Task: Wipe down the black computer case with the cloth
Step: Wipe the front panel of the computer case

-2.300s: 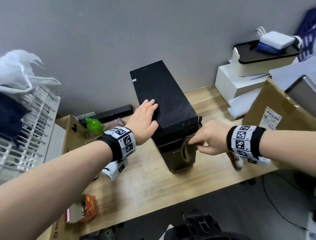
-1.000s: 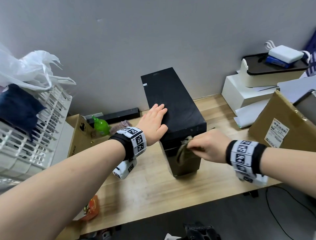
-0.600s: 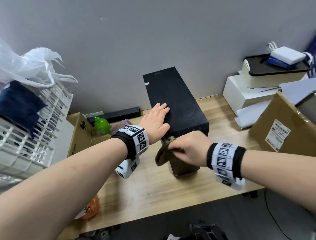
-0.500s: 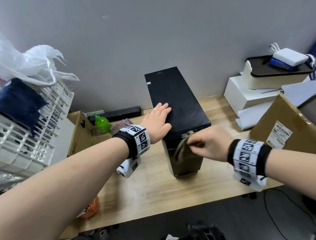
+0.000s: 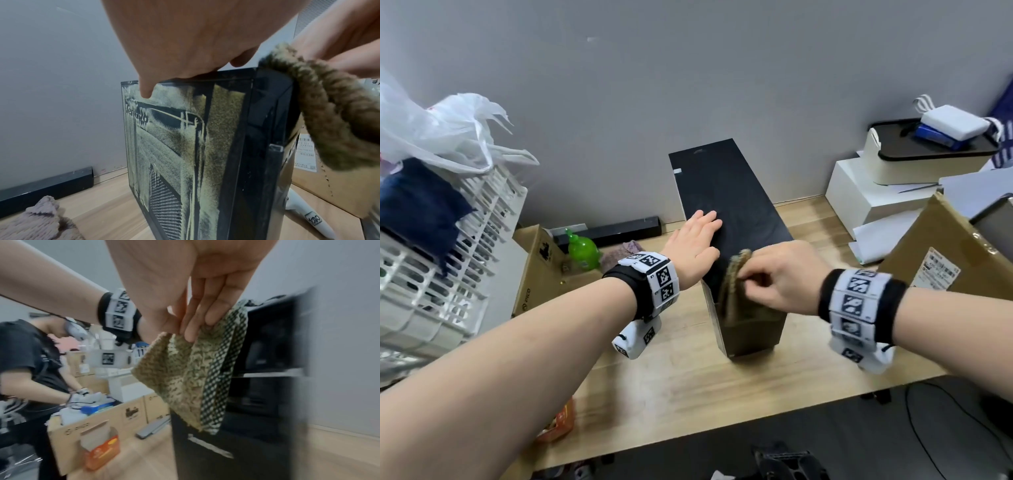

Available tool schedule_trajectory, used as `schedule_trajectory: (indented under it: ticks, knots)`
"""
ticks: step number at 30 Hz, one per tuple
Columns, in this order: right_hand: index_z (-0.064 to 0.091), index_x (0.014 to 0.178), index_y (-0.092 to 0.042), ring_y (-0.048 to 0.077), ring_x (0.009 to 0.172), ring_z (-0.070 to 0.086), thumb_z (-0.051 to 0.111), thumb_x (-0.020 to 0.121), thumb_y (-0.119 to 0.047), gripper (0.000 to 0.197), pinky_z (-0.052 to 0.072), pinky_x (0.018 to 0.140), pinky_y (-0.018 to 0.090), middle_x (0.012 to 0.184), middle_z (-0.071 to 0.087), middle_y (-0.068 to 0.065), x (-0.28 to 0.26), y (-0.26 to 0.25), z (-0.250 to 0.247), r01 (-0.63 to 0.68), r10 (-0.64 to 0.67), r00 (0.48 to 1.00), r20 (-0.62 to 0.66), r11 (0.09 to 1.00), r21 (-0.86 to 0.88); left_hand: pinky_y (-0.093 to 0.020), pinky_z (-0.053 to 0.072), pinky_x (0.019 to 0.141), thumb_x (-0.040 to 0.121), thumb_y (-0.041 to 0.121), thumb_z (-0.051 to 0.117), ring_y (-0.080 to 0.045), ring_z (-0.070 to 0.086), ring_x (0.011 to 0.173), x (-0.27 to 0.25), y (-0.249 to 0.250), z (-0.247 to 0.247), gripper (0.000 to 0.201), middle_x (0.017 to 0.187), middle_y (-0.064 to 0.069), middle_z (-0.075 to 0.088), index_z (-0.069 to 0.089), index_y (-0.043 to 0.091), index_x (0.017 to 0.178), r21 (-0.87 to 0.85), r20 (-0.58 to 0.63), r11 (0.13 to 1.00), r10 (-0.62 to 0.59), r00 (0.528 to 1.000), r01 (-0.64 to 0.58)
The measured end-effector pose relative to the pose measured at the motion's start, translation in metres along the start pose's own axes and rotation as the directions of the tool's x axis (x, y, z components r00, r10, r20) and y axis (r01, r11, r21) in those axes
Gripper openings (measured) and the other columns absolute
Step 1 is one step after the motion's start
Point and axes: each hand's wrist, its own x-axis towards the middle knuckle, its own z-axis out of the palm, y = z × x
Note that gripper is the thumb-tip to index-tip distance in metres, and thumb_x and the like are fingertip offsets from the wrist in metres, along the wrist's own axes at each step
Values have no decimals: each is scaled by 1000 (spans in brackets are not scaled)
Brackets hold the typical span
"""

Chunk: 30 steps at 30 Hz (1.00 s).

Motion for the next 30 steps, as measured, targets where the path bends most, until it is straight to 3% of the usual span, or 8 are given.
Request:
schedule_trajectory:
  ticks: [3, 6, 11, 15, 19, 23, 28, 30]
  knots:
    - [76, 79, -26, 14, 67, 67, 65, 71, -33, 15, 56, 64, 30, 75, 71, -10, -9, 32, -24, -71, 71, 997, 8, 997, 4, -47, 9, 123, 84, 33, 28, -16, -4, 153, 0, 2, -1, 75, 166, 1, 7, 20, 15, 156, -2, 12, 1000, 0, 1000, 0]
    - [75, 79, -26, 13, 68, 65, 56, 71, -38, 24, 56, 67, 31, 75, 72, -10, -3, 40, -34, -153, 153, 988, 17, 988, 4, -48, 9, 123, 88, 28, 32, -17, -4, 153, 2, 4, 2, 70, 166, 1, 8, 21, 15, 156, -16, 9, 1000, 4, 1000, -4]
    - [73, 82, -27, 16, 74, 63, 54, 73, -34, 22, 52, 70, 29, 78, 68, -7, 22, -2, -6, -55, 56, 994, 90, 998, -12, -46, 8, 123, 77, 32, 29, -14, -5, 153, 4, 2, 2, 81, 166, 4, 8, 22, 17, 156, -21, 15, 1000, -22, 1000, 22]
    - [73, 81, -25, 12, 69, 60, 59, 74, -34, 18, 52, 68, 29, 73, 64, -8, 17, 7, -11, -46, 42, 994, 97, 998, 36, -48, 9, 123, 72, 29, 28, -15, -4, 153, 2, 3, 0, 84, 166, 4, 7, 21, 17, 156, -10, 19, 999, -30, 999, 30]
    - [70, 74, -23, 10, 63, 60, 69, 68, -42, 20, 54, 65, 29, 67, 64, -9, 4, 39, -32, -186, 179, 981, 68, 977, 107, -47, 9, 123, 71, 27, 26, -14, -4, 153, 1, 6, -2, 86, 166, 4, 7, 21, 17, 156, 0, 12, 1000, -18, 1000, 18]
    - [71, 76, -22, 13, 65, 62, 72, 77, -28, 6, 55, 67, 31, 69, 67, -5, 5, 52, -39, -298, 270, 951, 151, 930, 216, -48, 11, 122, 83, 26, 37, -15, -4, 153, 0, 5, -2, 75, 166, 3, 6, 20, 16, 156, 18, 19, 1000, -3, 1000, 2]
    - [66, 80, -22, 8, 66, 53, 63, 85, -25, 7, 47, 70, 28, 72, 59, -8, 17, 58, -35, -313, 288, 944, 162, 937, 157, -52, 7, 122, 75, 67, 42, -21, 1, 153, -10, 15, -12, 100, 166, -3, 8, 20, 12, 154, 233, 27, 972, 33, 999, -39]
    - [62, 81, -26, 11, 75, 54, 63, 85, -30, 6, 45, 76, 28, 83, 57, -6, 24, 61, -34, -317, 295, 938, 183, 943, 103, -53, 6, 122, 70, 81, 44, -24, 5, 153, -14, 25, -13, 113, 164, -7, 12, 22, 8, 153, 327, 24, 942, 73, 997, -77]
